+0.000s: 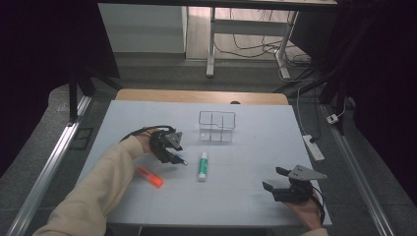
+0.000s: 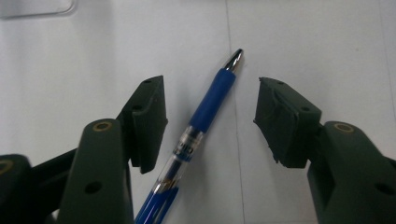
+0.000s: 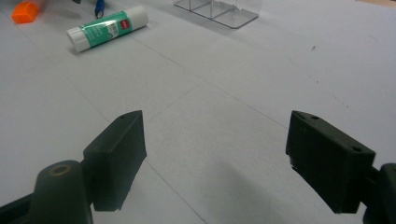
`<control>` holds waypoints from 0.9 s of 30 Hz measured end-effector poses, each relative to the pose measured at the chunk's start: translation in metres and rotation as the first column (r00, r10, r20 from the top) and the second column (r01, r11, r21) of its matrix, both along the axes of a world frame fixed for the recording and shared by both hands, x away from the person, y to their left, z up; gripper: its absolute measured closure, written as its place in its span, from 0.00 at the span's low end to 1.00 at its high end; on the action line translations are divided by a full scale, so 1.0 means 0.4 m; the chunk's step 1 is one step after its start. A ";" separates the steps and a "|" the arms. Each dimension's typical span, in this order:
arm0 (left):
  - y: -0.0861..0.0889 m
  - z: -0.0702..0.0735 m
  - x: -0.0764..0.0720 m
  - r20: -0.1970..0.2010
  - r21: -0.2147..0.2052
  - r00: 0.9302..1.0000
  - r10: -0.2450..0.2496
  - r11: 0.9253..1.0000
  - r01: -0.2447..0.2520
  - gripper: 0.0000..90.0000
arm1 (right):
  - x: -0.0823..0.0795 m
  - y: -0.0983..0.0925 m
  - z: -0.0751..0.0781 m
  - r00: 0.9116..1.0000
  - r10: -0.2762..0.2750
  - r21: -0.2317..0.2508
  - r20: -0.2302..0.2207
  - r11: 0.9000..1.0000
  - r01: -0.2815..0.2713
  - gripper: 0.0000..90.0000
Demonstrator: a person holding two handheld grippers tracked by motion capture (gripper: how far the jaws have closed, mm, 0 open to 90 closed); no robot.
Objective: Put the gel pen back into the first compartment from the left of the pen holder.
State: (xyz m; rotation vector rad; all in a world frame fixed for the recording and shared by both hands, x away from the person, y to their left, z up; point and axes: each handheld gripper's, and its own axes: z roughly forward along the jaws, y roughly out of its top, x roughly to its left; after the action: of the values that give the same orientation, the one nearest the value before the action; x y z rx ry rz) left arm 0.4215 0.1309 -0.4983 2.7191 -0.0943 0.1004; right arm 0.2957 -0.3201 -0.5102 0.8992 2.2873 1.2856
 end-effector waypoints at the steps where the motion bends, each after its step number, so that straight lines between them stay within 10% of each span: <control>1: -0.005 -0.002 0.000 0.000 0.006 1.000 -0.008 1.000 0.008 0.49 | 0.000 0.000 0.000 1.000 0.001 0.000 0.000 1.000 -0.001 0.22; 27: -0.052 -0.018 0.003 0.005 0.119 0.984 -0.180 0.977 0.178 0.84 | 0.001 0.000 -0.001 1.000 0.002 -0.001 -0.003 1.000 -0.002 0.22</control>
State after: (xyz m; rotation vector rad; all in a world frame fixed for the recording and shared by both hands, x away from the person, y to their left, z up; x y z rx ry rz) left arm 0.4225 0.1100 -0.5056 2.8124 -0.3594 0.0659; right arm 0.2961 -0.3202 -0.5106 0.8987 2.2915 1.2853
